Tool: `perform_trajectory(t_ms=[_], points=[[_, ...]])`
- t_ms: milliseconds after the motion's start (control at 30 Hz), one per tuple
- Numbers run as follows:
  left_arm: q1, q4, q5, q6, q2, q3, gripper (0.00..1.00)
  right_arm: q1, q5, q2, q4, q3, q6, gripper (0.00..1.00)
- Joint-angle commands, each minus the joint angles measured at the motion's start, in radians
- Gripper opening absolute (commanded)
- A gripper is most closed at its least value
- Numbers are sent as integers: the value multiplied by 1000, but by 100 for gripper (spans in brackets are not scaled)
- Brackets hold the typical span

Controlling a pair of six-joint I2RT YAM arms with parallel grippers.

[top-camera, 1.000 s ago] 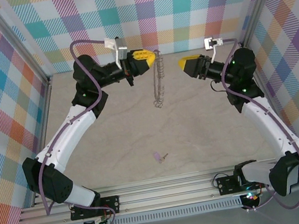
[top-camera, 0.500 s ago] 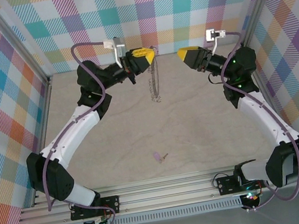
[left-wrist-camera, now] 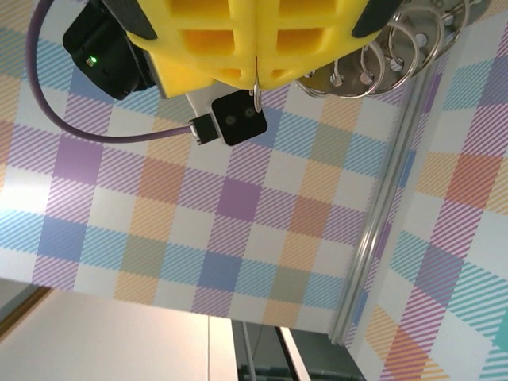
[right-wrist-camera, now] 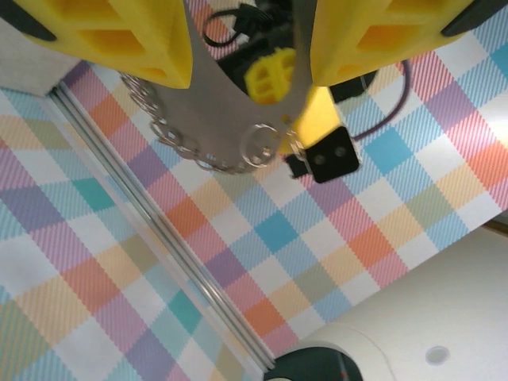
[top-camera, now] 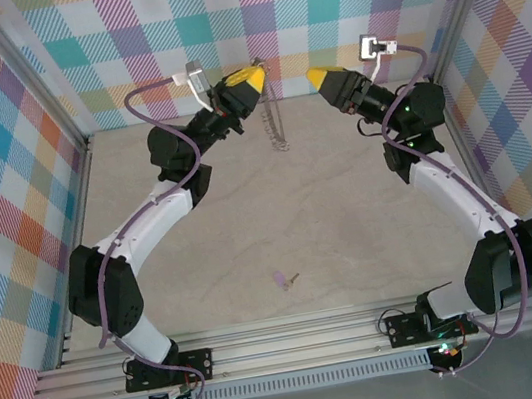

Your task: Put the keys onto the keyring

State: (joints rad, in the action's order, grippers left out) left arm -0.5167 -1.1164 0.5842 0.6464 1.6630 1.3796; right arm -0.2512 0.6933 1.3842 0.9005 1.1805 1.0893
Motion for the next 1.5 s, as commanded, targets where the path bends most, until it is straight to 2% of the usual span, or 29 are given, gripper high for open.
perform_trajectory(t_ms=[0,400,900,1467], points=[[-20,-142,-46,58,16,51,0,-26,-20,24,88,61,13,43],[-29,-175,-50,91,47,74,0,-84,-28,140,169,165,54,41],[-43,-168,-39,98,61,89,0,-108,-20,163,153,195,39,39],[-48,-154,-35,102,75,101,0,-116,3,179,153,208,43,30]])
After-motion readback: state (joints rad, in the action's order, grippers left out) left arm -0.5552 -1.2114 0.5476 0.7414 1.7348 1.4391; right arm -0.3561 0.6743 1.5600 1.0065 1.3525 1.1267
